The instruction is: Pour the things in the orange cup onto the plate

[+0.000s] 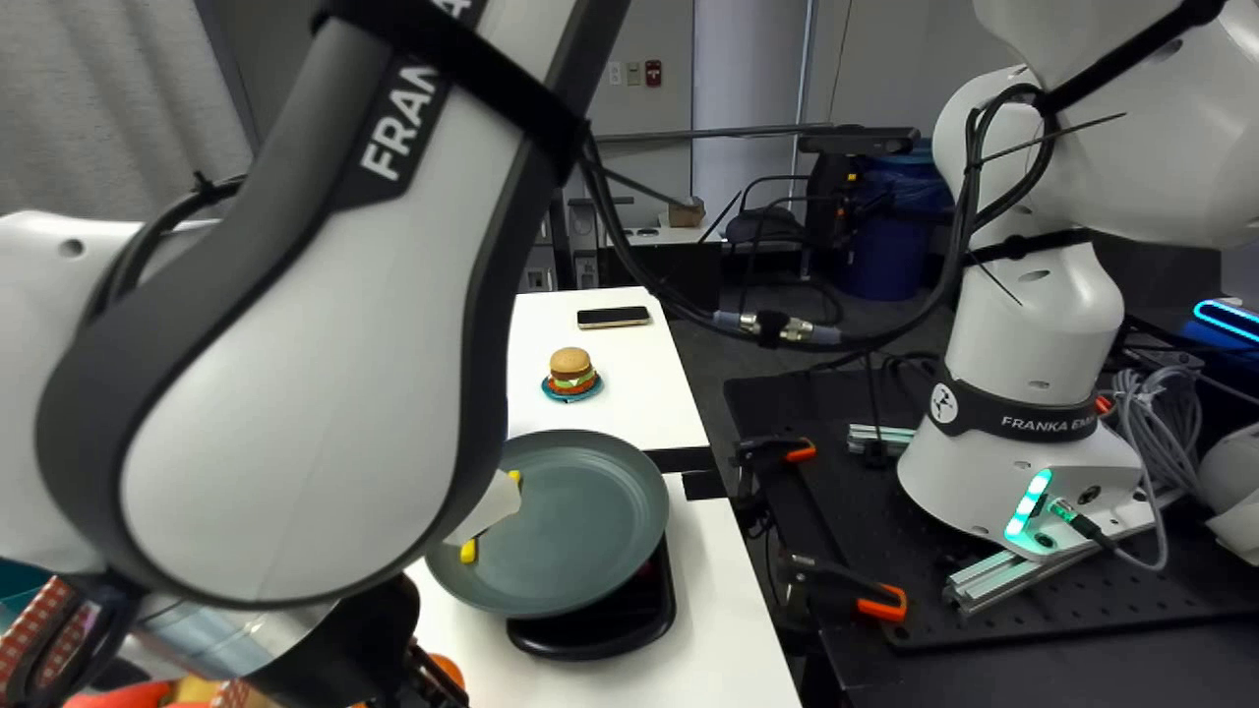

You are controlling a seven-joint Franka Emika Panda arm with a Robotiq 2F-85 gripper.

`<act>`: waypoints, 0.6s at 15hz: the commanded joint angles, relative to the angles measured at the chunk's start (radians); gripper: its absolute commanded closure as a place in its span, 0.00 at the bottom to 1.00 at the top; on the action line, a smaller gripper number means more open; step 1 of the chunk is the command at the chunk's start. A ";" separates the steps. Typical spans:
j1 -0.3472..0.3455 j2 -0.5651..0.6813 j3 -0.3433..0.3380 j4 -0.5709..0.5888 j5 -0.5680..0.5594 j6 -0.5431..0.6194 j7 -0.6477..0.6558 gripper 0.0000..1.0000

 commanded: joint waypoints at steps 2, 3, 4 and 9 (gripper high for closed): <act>-0.006 0.032 0.007 0.017 0.016 0.061 0.005 0.00; -0.003 0.016 0.003 0.003 0.000 0.034 0.003 0.00; -0.003 0.019 0.003 0.003 0.000 0.041 0.003 0.00; -0.003 0.020 0.003 0.003 0.000 0.046 0.004 0.00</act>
